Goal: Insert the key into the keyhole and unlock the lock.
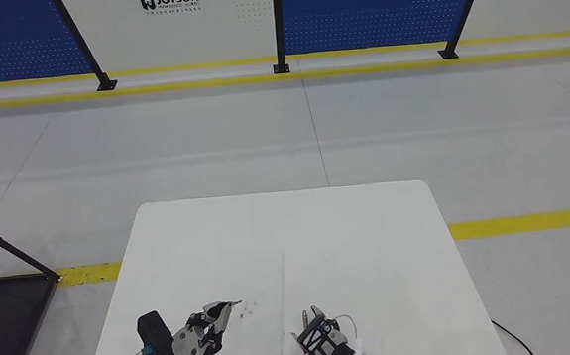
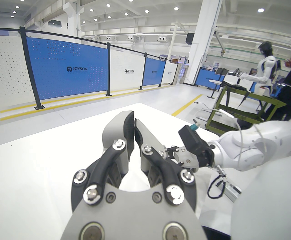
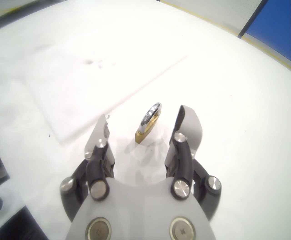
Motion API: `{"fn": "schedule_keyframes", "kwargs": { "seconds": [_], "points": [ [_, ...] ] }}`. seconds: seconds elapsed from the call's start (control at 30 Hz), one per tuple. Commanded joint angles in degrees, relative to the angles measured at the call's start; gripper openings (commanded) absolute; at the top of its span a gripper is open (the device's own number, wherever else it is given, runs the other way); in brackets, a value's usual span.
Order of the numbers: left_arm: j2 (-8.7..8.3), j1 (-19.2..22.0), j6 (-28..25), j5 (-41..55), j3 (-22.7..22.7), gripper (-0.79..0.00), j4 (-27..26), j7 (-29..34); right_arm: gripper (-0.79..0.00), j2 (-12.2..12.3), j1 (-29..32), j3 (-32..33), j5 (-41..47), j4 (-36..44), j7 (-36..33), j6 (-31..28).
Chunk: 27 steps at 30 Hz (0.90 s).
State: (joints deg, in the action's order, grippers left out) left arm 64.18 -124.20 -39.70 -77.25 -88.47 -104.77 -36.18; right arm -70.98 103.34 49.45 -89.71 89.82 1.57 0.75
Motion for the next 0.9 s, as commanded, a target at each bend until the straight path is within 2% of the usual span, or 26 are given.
{"fn": "schedule_keyframes", "kwargs": {
  "seconds": [0.0,0.17,0.37,0.4,0.53,0.67,0.87],
  "points": [
    [0.0,0.0,0.0,0.0,0.0,-0.785,0.0,0.0,-0.428,-0.09,-0.22,-0.22,-0.56,-0.24,-0.18,1.11],
    [0.0,0.0,0.0,0.0,0.0,-0.785,0.0,0.0,-0.453,-0.22,-0.55,-0.5,-0.89,-0.8,-0.9,2.53],
    [0.0,0.0,0.0,0.0,0.0,-0.785,0.0,0.0,-0.767,-0.31,-0.95,-0.75,-0.49,-0.87,-1.5,2.4],
    [0.0,0.0,0.0,0.0,0.0,-0.785,0.0,0.0,-0.785,-0.3,-0.97,-0.76,-0.38,-0.8,-1.4,2.2],
    [0.0,0.0,0.0,0.0,0.0,-0.785,0.0,0.0,-0.785,-0.19,-0.62,-0.46,0.46,-0.01,0.16,1.67],
    [0.0,0.0,0.0,0.0,0.0,-0.785,0.0,0.0,-0.785,0.32,0.22,1.91,4.27,2.62,4.77,-0.97],
    [0.15,1.3,-0.05,2.59,1.49,-0.785,-0.39,0.7,-0.785,1.77,2.17,7.7,14.32,7.95,13.31,-13.7]
  ]
}}
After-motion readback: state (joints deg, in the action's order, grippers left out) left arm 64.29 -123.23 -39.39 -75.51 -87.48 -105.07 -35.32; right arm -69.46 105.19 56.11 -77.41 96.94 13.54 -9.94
